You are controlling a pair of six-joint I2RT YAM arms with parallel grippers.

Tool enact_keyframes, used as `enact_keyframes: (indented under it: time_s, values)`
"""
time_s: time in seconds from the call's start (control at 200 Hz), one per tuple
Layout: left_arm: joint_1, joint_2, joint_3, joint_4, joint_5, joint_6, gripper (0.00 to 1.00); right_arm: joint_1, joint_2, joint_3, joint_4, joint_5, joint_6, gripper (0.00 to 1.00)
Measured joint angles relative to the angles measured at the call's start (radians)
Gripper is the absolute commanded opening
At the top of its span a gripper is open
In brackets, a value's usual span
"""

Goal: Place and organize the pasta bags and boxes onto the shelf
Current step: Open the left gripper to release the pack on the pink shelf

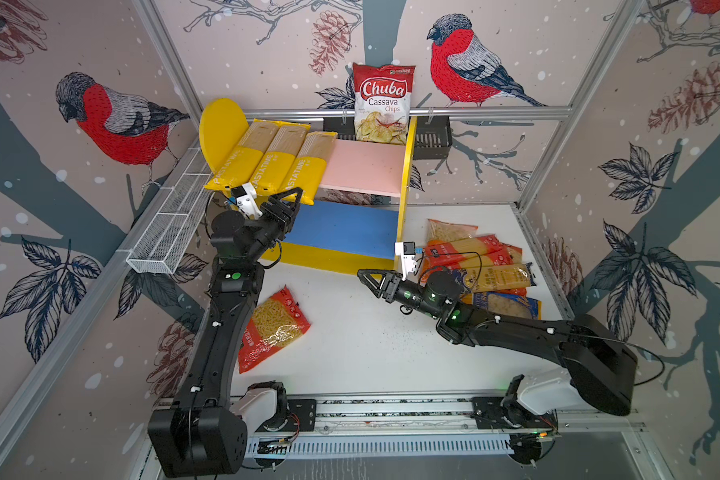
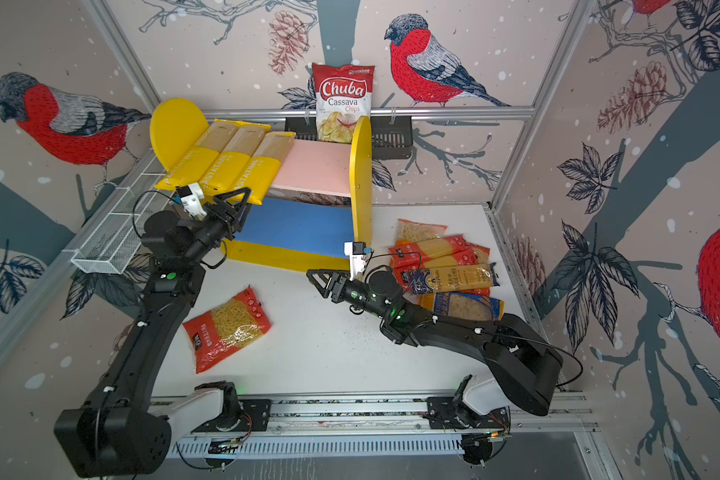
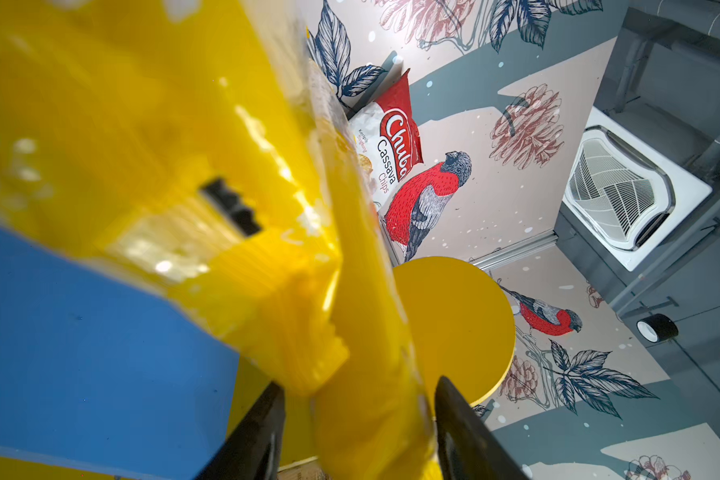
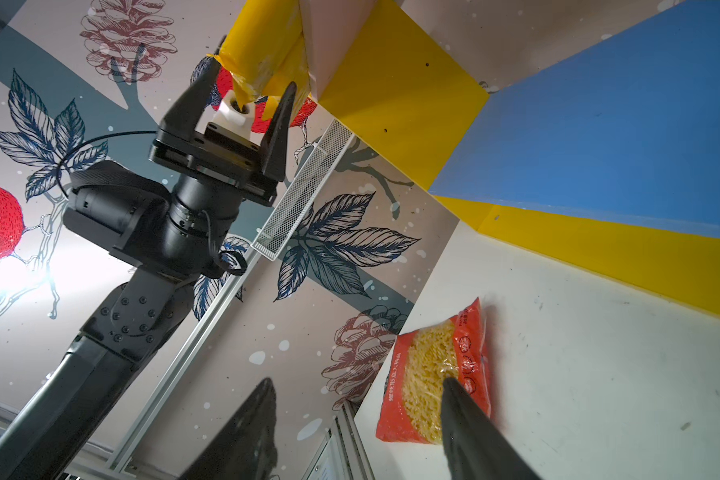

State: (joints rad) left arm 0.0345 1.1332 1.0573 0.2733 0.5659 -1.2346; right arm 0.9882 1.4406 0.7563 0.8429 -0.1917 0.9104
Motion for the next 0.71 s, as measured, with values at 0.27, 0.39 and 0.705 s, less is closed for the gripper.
enact_keyframes:
  time_s: [0.27,0.39,0.705]
  values:
    - [-0.017,0.056,0.043,0.055,-0.014,-0.039,0.18,0.006,0.0,0.007,-0.007,0.004,-0.018,0.63]
    - [-0.019,0.073,0.05,0.065,-0.022,-0.049,0.13,0.006,-0.005,0.007,-0.014,0.008,-0.022,0.63]
    - [-0.031,0.09,0.05,0.096,-0.071,-0.078,0.1,0.007,-0.017,-0.003,-0.018,0.017,-0.025,0.63]
